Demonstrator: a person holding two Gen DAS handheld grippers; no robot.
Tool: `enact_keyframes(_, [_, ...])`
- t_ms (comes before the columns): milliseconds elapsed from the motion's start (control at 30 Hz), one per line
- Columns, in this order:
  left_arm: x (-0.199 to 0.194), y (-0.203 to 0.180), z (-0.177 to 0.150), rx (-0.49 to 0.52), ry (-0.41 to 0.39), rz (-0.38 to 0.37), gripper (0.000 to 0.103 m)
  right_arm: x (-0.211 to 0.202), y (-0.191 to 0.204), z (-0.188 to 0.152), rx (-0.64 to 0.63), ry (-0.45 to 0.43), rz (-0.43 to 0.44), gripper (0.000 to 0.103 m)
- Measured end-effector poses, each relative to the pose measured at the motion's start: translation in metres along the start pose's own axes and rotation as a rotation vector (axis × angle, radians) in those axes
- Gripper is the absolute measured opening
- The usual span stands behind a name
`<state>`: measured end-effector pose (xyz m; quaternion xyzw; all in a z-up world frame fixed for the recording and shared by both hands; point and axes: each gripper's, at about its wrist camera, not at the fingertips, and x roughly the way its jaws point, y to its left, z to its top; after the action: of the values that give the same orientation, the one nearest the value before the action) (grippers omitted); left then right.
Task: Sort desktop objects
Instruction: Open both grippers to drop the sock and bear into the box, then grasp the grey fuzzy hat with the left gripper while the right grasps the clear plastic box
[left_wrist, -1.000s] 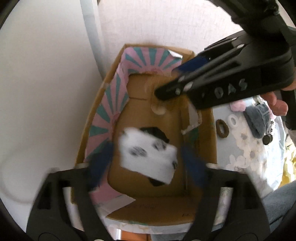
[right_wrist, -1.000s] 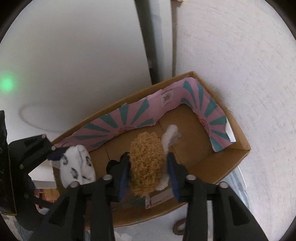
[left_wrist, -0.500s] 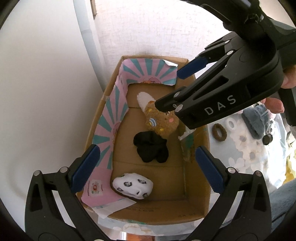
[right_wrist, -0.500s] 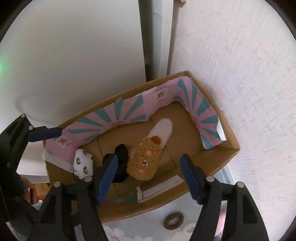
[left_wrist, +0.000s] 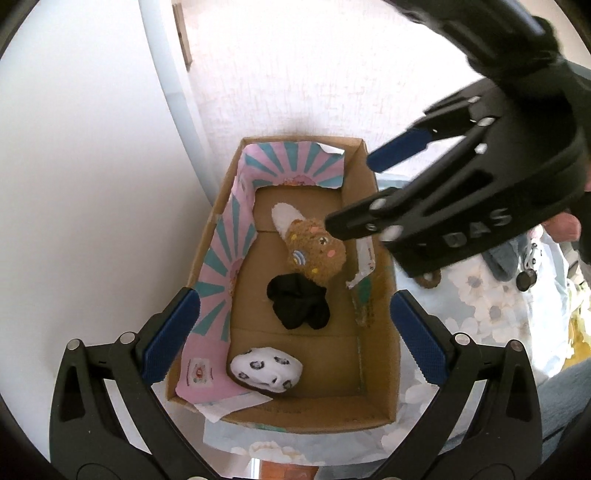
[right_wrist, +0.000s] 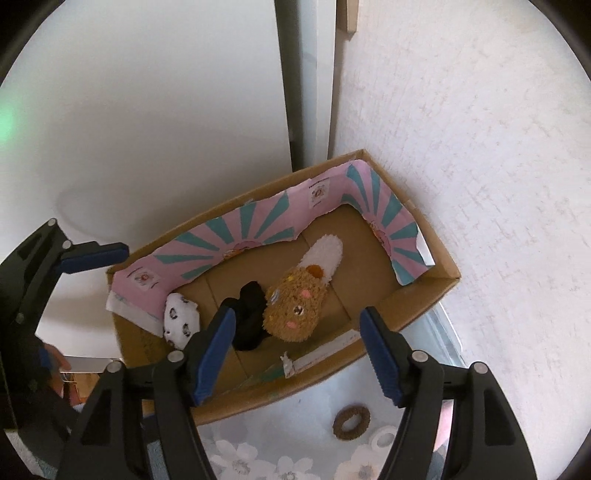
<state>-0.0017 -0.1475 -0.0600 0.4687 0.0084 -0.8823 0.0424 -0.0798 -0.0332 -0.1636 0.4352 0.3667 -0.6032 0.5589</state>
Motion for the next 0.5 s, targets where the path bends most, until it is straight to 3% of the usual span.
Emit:
enact_keyframes(167, [-0.017,-0.01,0.003,0.019,-0.03,-0.026,0.103,-0.029,-0.003,-0.02,0.058,-0.063,0.065,0.066])
enact_keyframes(300, [-0.028,-0.022,0.013,0.041,-0.065,-0.038,0.103,-0.057,-0.01,-0.042,0.104,-0.11,0.028,0.066])
enact_keyframes(500, [-0.038,-0.049,0.038,0.075,-0.113,-0.135,0.103,-0.1,-0.033,-0.089,0.207,-0.168,-0.04,0.066])
